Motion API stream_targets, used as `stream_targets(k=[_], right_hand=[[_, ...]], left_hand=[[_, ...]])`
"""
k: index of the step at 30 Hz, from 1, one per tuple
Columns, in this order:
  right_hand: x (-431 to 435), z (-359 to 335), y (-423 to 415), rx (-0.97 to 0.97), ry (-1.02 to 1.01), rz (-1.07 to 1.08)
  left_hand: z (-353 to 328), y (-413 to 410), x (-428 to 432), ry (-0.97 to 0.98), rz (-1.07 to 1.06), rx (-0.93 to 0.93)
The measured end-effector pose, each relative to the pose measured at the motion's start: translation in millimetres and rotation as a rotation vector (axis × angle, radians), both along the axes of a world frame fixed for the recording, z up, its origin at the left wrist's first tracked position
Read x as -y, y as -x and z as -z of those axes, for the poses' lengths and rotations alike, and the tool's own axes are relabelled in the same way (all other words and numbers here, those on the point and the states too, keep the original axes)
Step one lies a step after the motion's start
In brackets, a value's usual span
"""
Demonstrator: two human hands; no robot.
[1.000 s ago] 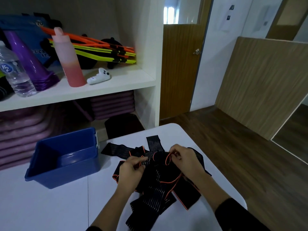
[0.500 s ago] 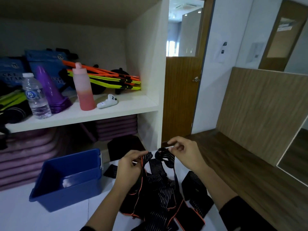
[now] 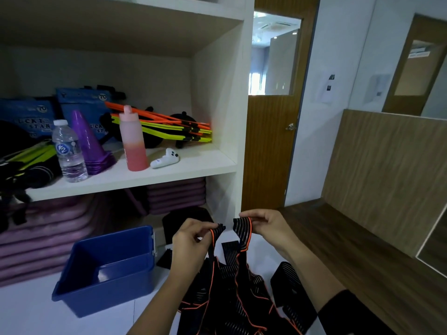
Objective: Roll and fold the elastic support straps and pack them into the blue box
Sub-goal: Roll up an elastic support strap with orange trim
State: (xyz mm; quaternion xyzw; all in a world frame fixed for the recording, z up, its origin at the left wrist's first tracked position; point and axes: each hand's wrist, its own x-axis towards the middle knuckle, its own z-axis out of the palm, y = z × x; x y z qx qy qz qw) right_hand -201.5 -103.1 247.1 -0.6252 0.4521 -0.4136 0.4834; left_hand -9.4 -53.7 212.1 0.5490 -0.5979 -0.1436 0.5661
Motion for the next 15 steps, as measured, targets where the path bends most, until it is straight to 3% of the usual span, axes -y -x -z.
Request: stream_targets(k=[10,15], right_hand=[[15.9,-11.4,-15.8,-0.386,0.452,0.332],[18.0,-27.7,-29.0,-0.368,0.511,0.381]], left_hand=[[-8.7,-0.6,-1.5,0.098,-0.064,0.080],[-17.6,2.5,-0.5,0.207,-0.074,0.152]])
